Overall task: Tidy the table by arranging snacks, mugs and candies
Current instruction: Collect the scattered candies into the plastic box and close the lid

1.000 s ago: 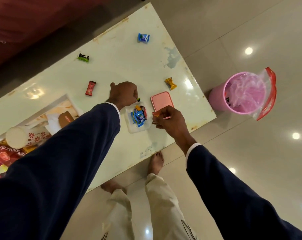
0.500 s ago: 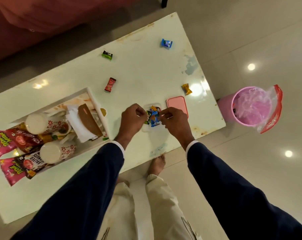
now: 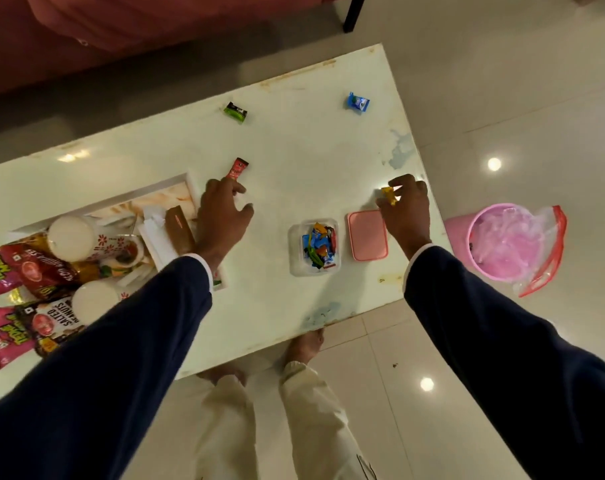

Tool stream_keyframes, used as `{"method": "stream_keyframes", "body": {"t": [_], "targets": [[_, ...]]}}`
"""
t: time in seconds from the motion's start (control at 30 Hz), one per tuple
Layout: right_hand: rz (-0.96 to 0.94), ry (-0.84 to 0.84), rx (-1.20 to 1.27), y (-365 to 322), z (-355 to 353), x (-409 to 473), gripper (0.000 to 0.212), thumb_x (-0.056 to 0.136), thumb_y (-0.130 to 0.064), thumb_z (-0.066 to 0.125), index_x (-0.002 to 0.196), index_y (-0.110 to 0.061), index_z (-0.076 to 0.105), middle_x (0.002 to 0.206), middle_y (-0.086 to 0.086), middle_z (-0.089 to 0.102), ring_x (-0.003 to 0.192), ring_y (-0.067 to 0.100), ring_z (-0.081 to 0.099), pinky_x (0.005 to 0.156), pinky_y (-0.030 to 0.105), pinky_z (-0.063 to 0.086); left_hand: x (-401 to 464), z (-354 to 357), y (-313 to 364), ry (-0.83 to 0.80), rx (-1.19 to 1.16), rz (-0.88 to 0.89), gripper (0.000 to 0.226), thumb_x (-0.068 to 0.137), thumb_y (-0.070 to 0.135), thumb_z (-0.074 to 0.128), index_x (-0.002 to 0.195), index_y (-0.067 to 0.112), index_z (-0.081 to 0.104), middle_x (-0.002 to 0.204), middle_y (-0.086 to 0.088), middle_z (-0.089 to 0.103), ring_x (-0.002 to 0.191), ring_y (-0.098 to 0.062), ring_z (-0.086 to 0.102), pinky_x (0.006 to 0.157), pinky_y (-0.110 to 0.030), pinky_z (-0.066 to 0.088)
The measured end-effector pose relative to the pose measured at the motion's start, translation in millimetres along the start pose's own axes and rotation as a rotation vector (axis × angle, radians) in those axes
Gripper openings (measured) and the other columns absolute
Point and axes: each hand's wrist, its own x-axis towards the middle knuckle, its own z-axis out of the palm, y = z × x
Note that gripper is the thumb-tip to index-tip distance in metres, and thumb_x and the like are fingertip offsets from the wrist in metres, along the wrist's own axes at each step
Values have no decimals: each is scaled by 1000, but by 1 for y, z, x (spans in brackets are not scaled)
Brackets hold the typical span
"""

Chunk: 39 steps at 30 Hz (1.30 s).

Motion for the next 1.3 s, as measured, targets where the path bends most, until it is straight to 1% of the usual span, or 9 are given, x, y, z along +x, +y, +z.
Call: {"method": "stream_keyframes", "body": {"t": [0.1,0.2,0.4,0.5,0.57,0.67,0.87,1.03,1.3], "targets": [[-37,-88,-130,2,9,23,37,86,-17,71,121,-14,61,120,18,59,109,35,59,96,37,48,31,-11,-10,-21,-14,-49,57,75,24,86,122,14,55,127,-11,50,103,-30,59,91,-42,51],[-59,-134,-129,2,18,35,27,84,-6,70,110,-11,66,118,17,56,99,33,63,80,29,46,51,-11,-12,-58,-11,-79,67,75,26,87,130,15,51,133,-12,48,114,-29,55,98,-42,49],[-72,-210,-95,0,15,46,22,84,-3,66,105,-6,68,109,16,66,99,29,64,74,22,41,67,5,0,-25,112,-55,55,85,27,78,129,12,51,130,-14,54,114,-34,58,97,-50,50],[22,-237,146,-8,6,35,18,89,-11,60,106,-10,67,100,9,73,83,23,70,62,21,50,71,11,4,13,174,-40,44,88,25,75,123,13,53,122,-12,62,111,-32,61,94,-48,49],[82,-253,314,-15,2,21,15,90,-11,59,103,-12,68,92,7,75,76,20,72,67,26,59,70,13,4,8,165,-33,39,89,21,74,122,13,55,119,-13,63,108,-32,61,93,-47,50],[73,-307,341,-22,3,-5,13,89,-14,65,99,-17,72,84,-7,75,80,13,71,74,27,57,58,14,9,7,55,-46,26,89,19,74,111,8,66,114,-17,62,100,-33,63,88,-40,52],[82,-392,421,-26,14,-61,16,85,-10,74,99,-18,71,81,-6,73,70,0,70,59,15,53,-11,27,42,-92,-279,-109,15,81,25,81,91,17,73,90,-3,73,84,-25,70,79,-40,57],[125,-336,379,-26,22,-78,18,85,-10,75,102,-13,69,89,-1,74,71,6,70,54,8,48,-57,46,57,-203,-194,-34,36,75,34,85,61,27,52,68,1,68,66,-21,65,61,-36,48],[66,-299,271,-32,7,-65,13,89,-24,74,97,-15,72,90,1,69,74,20,73,69,34,63,-60,56,65,-373,-17,-100,44,67,56,85,87,28,58,69,13,61,68,-10,63,53,-27,40]]}}
